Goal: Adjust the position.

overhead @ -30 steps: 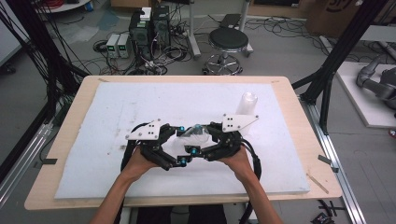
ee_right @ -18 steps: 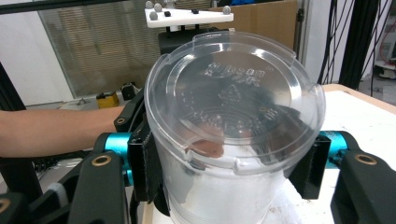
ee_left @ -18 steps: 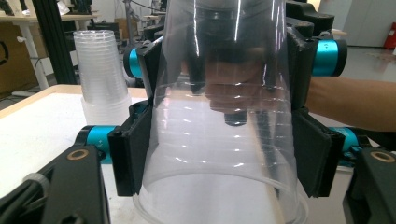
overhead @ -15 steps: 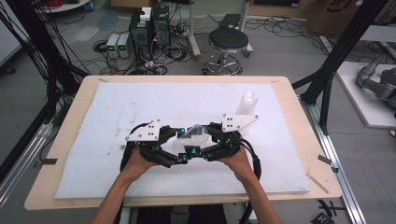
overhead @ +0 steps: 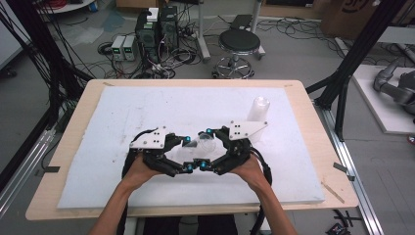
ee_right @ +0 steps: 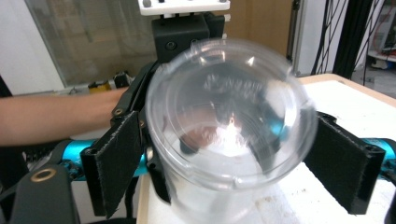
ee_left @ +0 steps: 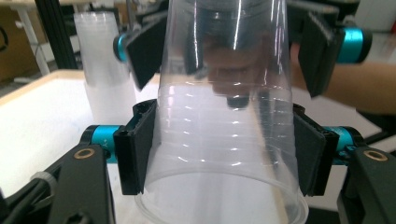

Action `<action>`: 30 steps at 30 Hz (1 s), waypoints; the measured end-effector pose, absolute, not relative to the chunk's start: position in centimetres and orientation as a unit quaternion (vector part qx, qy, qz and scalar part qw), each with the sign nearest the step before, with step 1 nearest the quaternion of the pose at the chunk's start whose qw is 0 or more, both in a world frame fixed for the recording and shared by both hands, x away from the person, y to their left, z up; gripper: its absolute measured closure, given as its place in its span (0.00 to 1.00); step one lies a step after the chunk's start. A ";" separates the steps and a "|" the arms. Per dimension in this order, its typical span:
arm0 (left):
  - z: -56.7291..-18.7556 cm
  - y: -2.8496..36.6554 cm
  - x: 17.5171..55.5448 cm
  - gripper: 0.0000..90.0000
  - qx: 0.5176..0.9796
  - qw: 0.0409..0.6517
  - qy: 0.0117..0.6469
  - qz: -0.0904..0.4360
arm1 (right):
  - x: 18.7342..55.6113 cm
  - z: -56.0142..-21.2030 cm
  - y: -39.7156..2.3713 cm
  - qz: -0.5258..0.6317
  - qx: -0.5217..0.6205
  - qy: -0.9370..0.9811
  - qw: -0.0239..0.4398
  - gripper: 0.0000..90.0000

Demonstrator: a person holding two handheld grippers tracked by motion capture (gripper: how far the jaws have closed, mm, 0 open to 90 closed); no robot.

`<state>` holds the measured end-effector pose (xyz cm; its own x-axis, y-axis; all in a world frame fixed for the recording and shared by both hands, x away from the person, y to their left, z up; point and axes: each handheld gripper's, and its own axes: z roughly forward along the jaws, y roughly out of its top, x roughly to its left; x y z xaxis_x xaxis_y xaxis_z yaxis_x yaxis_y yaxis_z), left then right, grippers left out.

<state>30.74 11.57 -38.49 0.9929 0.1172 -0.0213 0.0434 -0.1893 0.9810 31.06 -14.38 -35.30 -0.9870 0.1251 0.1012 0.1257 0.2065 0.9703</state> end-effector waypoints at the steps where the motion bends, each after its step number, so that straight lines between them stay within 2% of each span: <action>1: -38.3 11.8 30.7 0.37 0.783 0.619 0.051 0.031 | 31.0 -35.2 -14.4 -0.619 -0.080 -0.782 -0.003 0.16; 10: -35.8 13.0 30.8 0.37 0.876 0.481 0.018 0.028 | 30.4 -34.4 -15.0 -0.538 -0.061 -0.841 -0.023 0.17; 16: -34.7 12.2 31.2 0.37 0.928 0.371 0.028 0.025 | 30.6 -33.3 -14.4 -0.439 -0.039 -0.897 -0.026 0.17; 21: -34.2 11.2 31.6 0.37 0.953 0.301 0.024 0.014 | 30.9 -32.9 -13.4 -0.342 -0.027 -0.939 -0.030 0.17; 26: -34.0 10.6 31.7 0.37 0.958 0.286 0.023 0.013 | 31.0 -32.8 -12.3 -0.275 -0.011 -0.961 -0.036 0.17; 30: -34.1 10.3 31.7 0.37 0.960 0.281 0.021 0.012 | 31.0 -32.7 -11.9 -0.270 -0.006 -0.962 -0.037 0.18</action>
